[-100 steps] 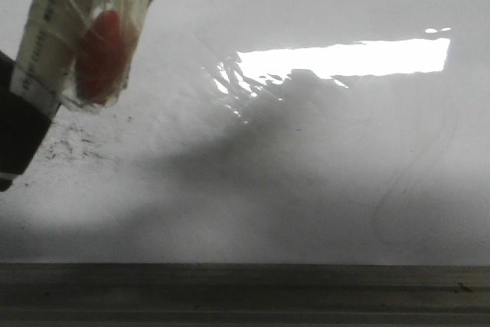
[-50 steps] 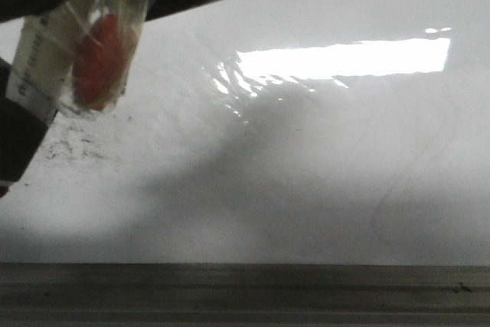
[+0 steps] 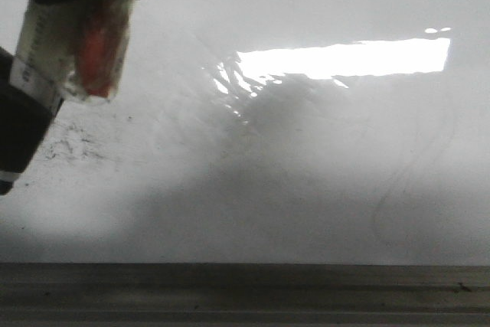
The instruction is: Write number 8 on whiteboard
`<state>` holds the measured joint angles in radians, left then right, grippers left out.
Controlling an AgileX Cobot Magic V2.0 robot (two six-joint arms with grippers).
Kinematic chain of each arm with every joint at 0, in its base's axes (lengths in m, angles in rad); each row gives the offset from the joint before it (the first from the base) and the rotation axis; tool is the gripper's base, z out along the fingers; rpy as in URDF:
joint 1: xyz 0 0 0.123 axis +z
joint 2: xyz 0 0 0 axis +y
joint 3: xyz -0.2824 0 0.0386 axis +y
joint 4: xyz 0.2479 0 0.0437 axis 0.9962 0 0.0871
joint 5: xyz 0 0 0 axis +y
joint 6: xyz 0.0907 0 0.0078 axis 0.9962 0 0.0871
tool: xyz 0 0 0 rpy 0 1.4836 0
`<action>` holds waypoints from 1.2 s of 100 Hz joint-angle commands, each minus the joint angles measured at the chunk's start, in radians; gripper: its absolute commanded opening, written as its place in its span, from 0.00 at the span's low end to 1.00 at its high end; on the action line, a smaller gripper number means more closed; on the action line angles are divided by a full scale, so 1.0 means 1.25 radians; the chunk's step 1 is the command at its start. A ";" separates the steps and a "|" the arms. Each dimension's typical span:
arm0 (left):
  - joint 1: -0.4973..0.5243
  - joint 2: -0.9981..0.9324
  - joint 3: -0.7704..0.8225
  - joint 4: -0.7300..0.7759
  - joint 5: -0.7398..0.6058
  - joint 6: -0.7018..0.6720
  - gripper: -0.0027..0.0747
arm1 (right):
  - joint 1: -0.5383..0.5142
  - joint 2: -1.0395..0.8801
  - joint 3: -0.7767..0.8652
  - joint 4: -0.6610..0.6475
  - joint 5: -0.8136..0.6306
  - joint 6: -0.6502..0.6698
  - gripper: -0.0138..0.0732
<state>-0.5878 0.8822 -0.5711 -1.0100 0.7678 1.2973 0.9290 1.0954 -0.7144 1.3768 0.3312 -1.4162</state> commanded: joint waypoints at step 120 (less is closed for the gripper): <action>-0.002 -0.153 0.006 -0.089 -0.226 -0.075 0.49 | 0.002 -0.329 0.134 -0.113 -0.226 -0.041 0.09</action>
<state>-0.5878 0.6935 -0.5530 -1.0496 0.5816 1.2242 0.9290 0.7288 -0.5313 1.2784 0.0852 -1.4547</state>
